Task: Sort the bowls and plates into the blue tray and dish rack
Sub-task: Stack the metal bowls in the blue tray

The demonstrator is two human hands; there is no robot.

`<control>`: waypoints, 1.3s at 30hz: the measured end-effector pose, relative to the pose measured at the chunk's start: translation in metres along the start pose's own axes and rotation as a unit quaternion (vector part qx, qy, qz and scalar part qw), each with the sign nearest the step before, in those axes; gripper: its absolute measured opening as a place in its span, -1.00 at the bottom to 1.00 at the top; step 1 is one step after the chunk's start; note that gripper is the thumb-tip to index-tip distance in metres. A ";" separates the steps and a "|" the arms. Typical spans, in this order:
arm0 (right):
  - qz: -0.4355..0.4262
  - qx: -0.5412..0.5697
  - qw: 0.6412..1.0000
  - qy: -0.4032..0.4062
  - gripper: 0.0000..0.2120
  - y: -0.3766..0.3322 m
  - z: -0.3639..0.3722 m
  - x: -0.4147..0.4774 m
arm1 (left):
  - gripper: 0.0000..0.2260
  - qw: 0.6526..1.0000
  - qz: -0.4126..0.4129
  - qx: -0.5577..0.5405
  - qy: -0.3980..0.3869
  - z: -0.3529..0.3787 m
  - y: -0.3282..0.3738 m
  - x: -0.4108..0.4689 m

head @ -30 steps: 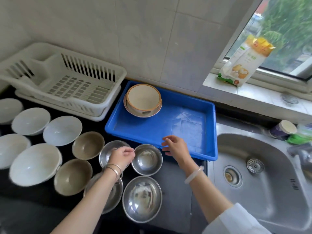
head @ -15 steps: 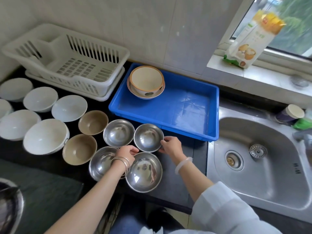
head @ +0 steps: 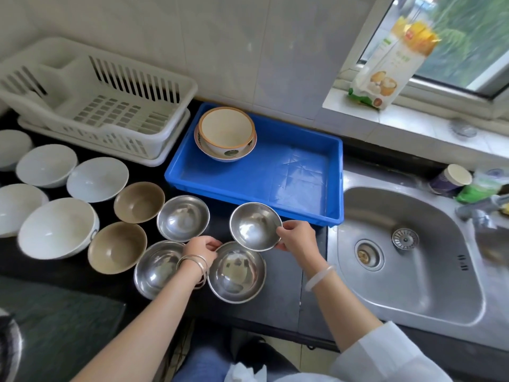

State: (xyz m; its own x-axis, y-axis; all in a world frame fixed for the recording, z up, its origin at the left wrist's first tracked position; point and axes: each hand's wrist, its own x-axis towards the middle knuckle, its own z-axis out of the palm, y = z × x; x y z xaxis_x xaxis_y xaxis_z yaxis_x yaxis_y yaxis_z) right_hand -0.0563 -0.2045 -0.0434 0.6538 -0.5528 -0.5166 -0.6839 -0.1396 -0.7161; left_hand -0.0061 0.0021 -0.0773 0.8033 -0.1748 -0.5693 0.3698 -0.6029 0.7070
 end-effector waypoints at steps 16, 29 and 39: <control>-0.030 -0.066 0.996 0.051 -0.89 0.020 0.001 -0.022 | -0.83 0.950 -0.080 -0.296 -0.063 0.015 0.009 0.019; -0.007 -0.035 0.993 0.109 -0.88 0.039 0.013 -0.017 | -0.85 0.938 -0.092 -0.306 -0.134 0.011 0.006 0.022; 0.132 0.173 0.975 -0.055 -0.76 0.042 0.017 -0.015 | -0.85 0.939 -0.094 -0.279 -0.175 0.000 0.018 0.018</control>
State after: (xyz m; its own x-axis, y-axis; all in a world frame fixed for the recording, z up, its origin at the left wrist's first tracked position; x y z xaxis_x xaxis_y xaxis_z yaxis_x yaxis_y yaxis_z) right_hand -0.0891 -0.1885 -0.0736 0.5134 -0.4388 -0.7375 -0.6953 0.2910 -0.6571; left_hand 0.0150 -0.0125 -0.0747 0.5330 -0.4095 -0.7404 0.7557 -0.1631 0.6343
